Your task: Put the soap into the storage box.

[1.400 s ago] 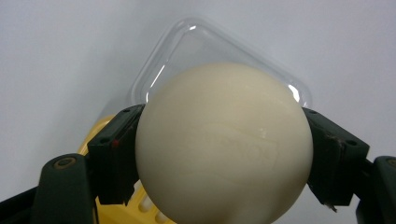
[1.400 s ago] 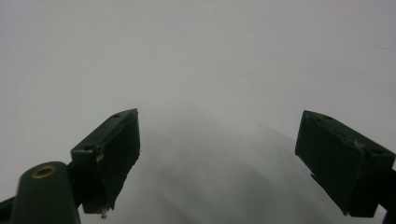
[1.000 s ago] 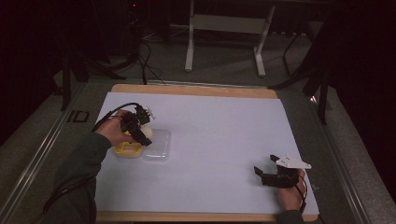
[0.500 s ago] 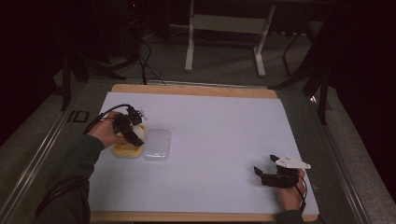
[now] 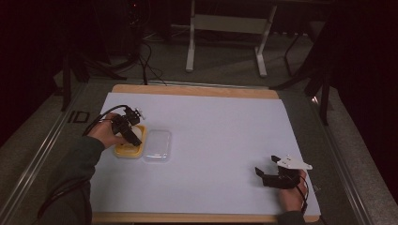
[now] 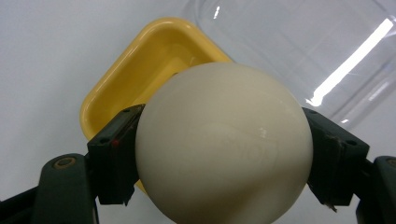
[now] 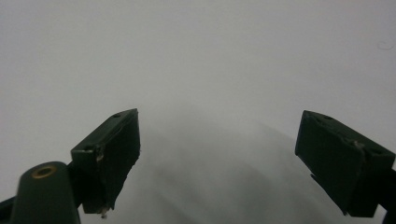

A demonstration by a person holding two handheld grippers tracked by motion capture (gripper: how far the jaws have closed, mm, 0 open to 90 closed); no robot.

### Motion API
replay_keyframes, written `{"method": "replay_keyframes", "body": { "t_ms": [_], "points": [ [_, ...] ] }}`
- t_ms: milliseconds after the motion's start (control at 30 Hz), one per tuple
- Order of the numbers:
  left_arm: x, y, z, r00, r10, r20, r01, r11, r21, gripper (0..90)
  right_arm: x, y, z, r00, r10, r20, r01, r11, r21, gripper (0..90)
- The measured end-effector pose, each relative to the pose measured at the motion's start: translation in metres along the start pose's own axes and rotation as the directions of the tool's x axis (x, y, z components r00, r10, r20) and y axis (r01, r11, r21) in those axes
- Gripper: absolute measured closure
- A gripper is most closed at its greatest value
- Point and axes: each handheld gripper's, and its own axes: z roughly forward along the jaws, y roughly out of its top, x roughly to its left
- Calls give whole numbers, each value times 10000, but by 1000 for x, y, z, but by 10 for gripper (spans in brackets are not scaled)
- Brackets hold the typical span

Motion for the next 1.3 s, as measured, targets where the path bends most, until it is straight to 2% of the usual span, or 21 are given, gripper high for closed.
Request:
{"method": "replay_keyframes", "body": {
  "t_ms": [267,633,733,1000,1133,1300],
  "points": [
    [7,-1,9,9998,-86,-189,89,9998,154,233,0,0,0,10000,-7,17,7,10000,15,140],
    [13,-6,19,9999,-128,-103,130,9997,222,233,0,0,0,10000,-15,10,15,10000,12,140],
    [12,-8,23,9998,149,-142,-145,9995,280,233,0,0,0,10000,-1,9,1,10000,22,140],
    [12,-11,31,9994,319,-127,-315,9992,249,233,0,0,0,10000,-12,20,12,10000,8,140],
    [13,-10,33,9996,268,76,-269,9995,152,232,0,0,0,10000,-19,19,19,10000,13,140],
    [13,-10,34,9987,500,49,-502,9981,358,227,0,0,0,10000,-24,19,24,10000,14,141]
  ]
}}
